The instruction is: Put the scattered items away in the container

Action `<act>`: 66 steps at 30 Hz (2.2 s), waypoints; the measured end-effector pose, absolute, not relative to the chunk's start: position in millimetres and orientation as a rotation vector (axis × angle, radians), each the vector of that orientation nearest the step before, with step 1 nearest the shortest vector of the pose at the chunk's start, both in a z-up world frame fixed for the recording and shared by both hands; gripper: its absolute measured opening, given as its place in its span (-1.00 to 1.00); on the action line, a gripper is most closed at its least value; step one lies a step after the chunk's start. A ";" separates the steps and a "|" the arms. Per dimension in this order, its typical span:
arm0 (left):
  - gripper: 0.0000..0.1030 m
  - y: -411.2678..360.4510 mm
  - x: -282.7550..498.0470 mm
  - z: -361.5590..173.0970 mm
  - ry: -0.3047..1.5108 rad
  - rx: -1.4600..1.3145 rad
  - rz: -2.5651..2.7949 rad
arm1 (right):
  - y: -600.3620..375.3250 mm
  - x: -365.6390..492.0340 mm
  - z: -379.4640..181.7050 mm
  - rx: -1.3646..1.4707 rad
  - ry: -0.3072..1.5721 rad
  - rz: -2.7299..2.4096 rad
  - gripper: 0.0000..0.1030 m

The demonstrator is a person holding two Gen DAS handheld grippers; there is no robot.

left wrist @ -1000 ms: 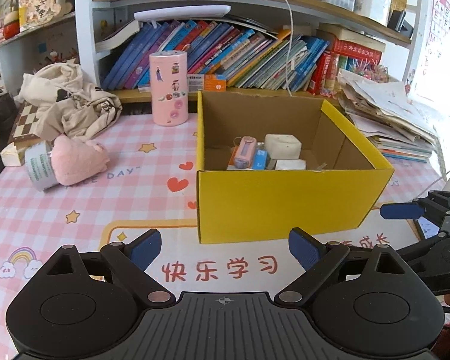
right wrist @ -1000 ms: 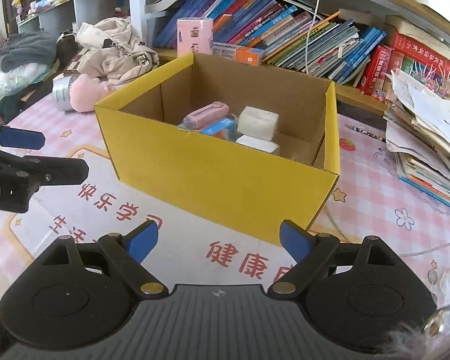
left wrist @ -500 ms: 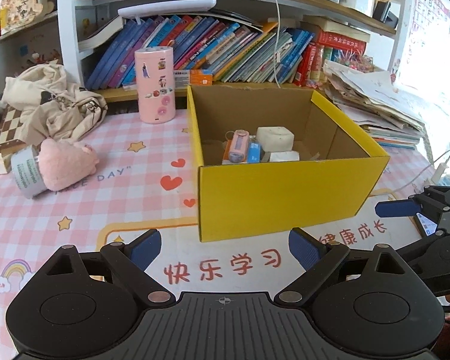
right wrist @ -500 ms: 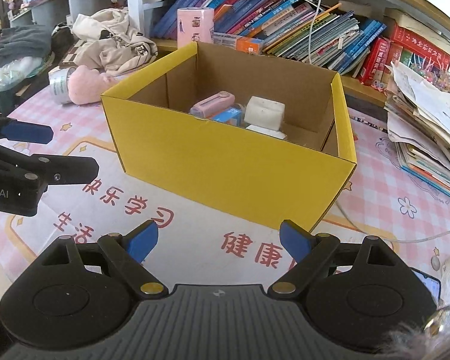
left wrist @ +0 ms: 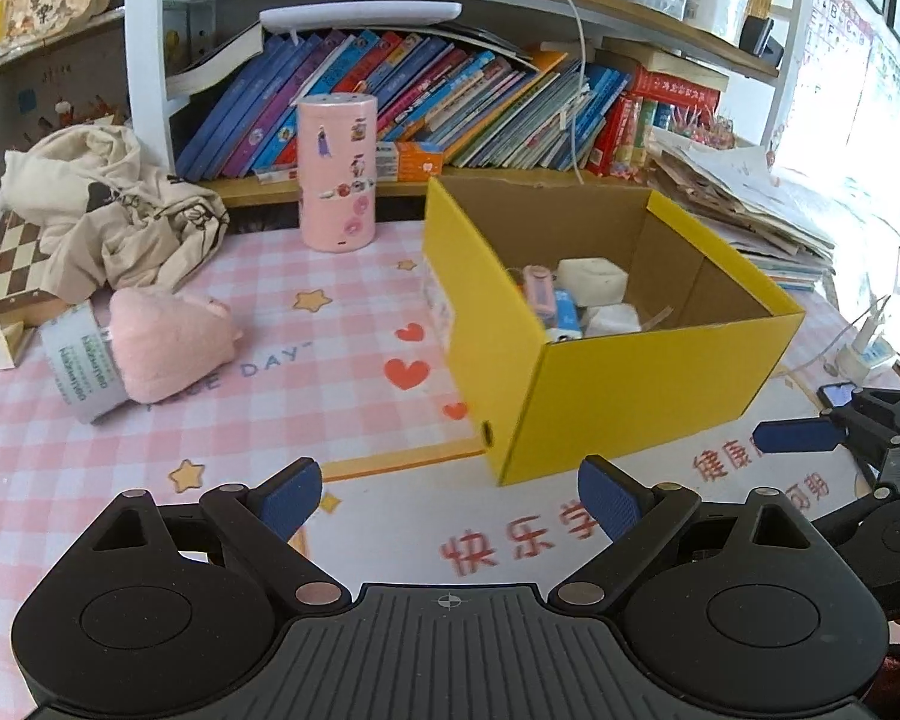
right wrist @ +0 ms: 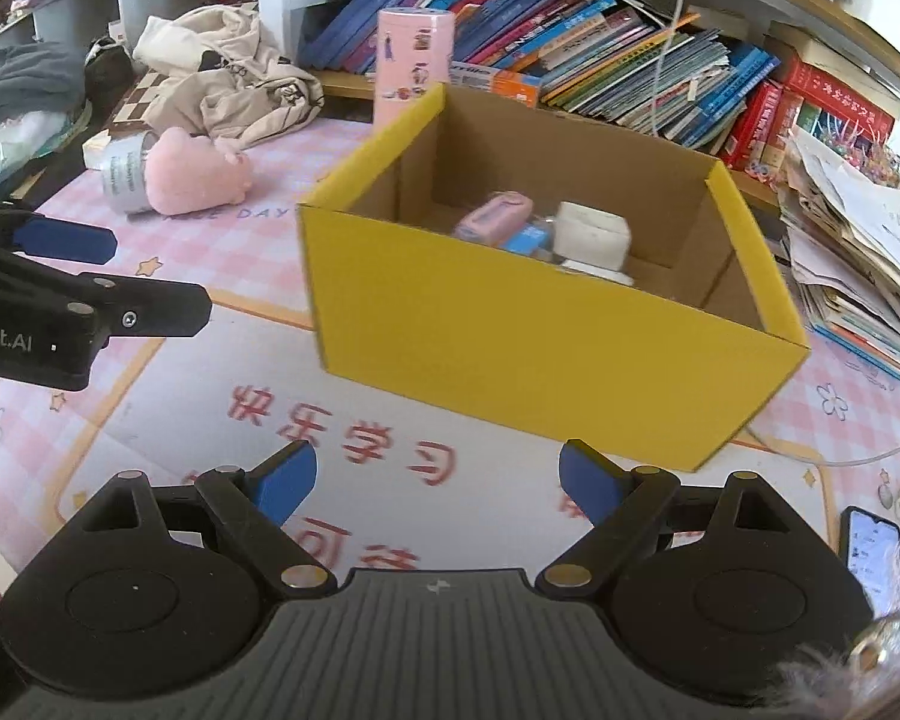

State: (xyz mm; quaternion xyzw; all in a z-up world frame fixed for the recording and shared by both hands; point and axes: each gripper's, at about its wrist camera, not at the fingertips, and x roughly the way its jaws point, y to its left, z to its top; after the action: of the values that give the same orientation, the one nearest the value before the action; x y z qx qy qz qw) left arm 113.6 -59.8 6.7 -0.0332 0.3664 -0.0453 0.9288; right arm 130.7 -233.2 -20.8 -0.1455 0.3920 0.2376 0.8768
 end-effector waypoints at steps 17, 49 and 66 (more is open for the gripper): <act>0.84 22.2 96.2 -2.1 0.794 -0.057 -0.113 | -146.4 102.2 -27.5 -0.325 0.834 0.483 0.71; 0.94 146.7 92.7 5.0 0.660 -0.162 0.106 | -16.0 129.9 -12.4 -0.461 0.690 0.645 0.71; 0.94 157.7 155.8 -20.0 0.725 -0.185 0.088 | 11.6 188.6 -26.5 -0.458 0.743 0.666 0.71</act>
State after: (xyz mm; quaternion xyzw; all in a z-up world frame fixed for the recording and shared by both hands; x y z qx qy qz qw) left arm 155.8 157.7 -20.0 -0.0902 0.3538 0.0429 0.9300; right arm 188.6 11.6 -26.5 -0.2176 0.3532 0.3163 0.8531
